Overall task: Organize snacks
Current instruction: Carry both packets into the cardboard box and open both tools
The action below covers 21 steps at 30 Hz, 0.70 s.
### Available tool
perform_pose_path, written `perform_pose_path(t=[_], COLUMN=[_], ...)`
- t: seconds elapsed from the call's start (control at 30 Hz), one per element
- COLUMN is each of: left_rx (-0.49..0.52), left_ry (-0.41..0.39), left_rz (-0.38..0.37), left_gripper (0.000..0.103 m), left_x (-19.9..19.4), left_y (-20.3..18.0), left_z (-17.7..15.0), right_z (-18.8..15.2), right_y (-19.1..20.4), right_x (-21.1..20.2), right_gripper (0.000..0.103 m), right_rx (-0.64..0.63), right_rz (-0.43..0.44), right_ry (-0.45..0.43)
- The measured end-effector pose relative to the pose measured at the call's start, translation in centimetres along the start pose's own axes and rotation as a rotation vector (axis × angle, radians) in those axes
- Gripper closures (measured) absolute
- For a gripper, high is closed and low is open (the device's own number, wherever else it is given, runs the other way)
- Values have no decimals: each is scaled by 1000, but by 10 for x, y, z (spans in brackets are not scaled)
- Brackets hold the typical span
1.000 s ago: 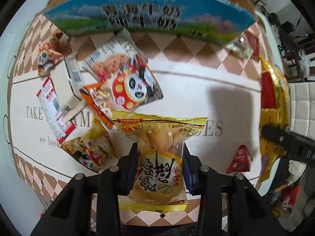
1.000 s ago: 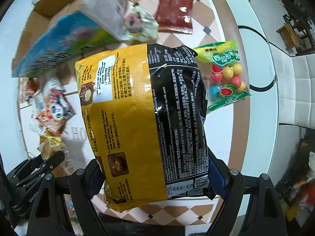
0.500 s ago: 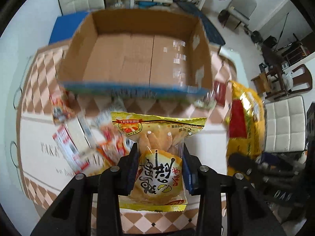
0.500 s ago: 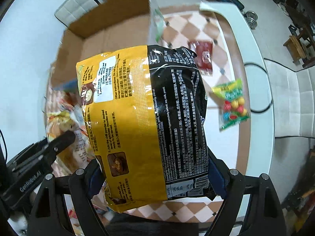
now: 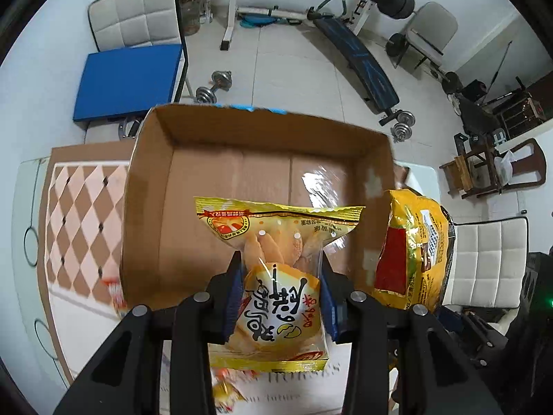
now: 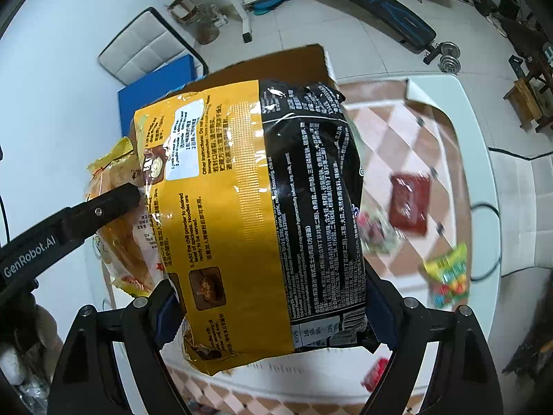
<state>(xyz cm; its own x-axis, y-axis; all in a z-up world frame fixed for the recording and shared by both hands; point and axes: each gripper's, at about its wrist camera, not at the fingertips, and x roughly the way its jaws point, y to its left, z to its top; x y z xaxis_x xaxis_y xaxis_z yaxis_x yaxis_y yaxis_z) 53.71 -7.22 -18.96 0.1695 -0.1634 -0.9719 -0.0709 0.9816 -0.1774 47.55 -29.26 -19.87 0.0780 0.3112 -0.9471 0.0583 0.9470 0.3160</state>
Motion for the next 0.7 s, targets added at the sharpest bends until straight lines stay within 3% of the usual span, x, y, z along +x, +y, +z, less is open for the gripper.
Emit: perform_pose_path(t=[0.27,0.53,0.57,0.67,0.7], left_rx=[-5,47,55,78,76], left_ry=[117,159,164,168,161], left_rz=[-10,31,38,45,41], left_gripper=[67,61,58,25,24], left_x=[70,111,113,116,115], left_y=[35,39,39,40,41], left_z=[56,64,63,60,60], right_z=[78,110,112,114,115], right_y=[29,39,40,46,48], right_x=[92,156,158,158,159], right_gripper=[14,12,10,6,5], right_rx=[44,42,32,4,-2], right_rz=[-86,-164,-183,-214,-209], right_ry=[58,110,90,58,62])
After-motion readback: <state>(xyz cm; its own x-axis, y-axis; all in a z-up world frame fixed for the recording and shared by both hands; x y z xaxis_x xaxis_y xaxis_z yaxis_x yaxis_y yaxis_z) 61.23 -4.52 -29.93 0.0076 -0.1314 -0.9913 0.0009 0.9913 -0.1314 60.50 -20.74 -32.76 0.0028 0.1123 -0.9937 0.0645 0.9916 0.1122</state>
